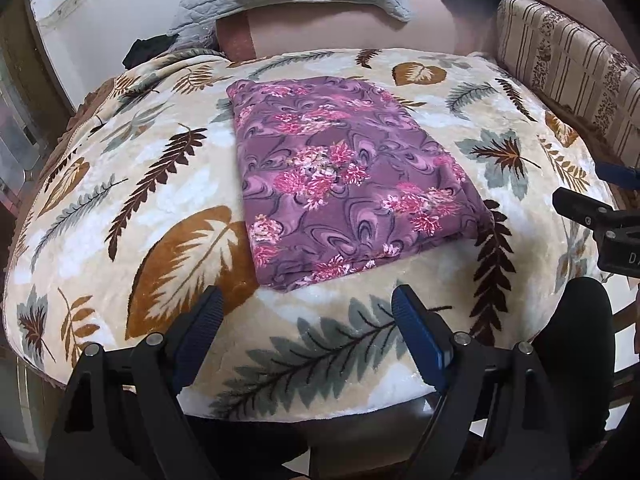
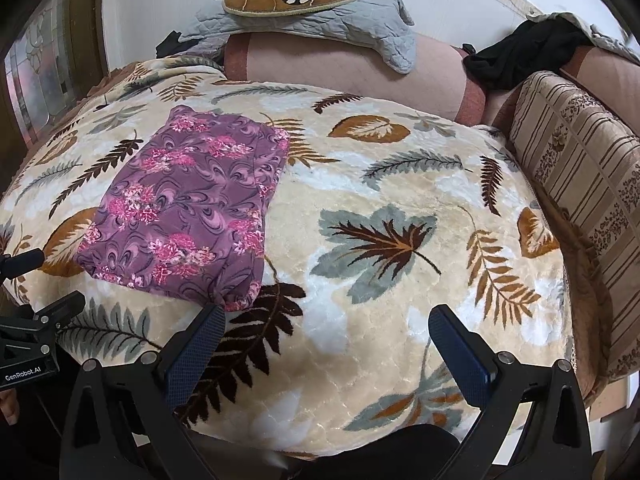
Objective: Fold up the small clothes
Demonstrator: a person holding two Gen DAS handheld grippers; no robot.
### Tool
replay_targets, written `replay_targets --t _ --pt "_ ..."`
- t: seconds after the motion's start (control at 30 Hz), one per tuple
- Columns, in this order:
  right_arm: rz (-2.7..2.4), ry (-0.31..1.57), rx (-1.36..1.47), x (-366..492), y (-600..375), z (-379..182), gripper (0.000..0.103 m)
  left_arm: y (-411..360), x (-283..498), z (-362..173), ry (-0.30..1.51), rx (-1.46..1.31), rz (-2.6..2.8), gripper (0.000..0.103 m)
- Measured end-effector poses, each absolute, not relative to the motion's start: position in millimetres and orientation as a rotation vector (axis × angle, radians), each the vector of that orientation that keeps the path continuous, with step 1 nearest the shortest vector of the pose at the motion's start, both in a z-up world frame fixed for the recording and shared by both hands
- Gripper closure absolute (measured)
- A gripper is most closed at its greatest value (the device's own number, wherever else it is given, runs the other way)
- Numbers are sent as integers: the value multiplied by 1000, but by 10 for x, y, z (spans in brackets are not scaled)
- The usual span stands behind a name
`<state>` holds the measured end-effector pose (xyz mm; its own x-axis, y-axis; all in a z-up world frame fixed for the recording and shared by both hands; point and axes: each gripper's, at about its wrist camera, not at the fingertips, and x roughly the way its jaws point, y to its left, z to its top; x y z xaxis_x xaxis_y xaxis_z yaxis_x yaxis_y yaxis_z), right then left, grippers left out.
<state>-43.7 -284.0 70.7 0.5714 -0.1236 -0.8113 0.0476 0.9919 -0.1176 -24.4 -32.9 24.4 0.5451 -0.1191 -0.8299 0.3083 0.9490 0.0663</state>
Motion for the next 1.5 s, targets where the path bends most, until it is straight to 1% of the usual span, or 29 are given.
replay_targets --t 0.43,0.93,1.5 --pt "-111 956 -78 -482 -2838 711 1 -355 -270 226 972 223 -274 17" --pt "-87 962 -107 -443 -2763 681 1 -146 -170 210 989 196 -218 17" --pt "-84 969 -91 -458 -2776 649 1 -265 -217 273 981 203 -267 17"
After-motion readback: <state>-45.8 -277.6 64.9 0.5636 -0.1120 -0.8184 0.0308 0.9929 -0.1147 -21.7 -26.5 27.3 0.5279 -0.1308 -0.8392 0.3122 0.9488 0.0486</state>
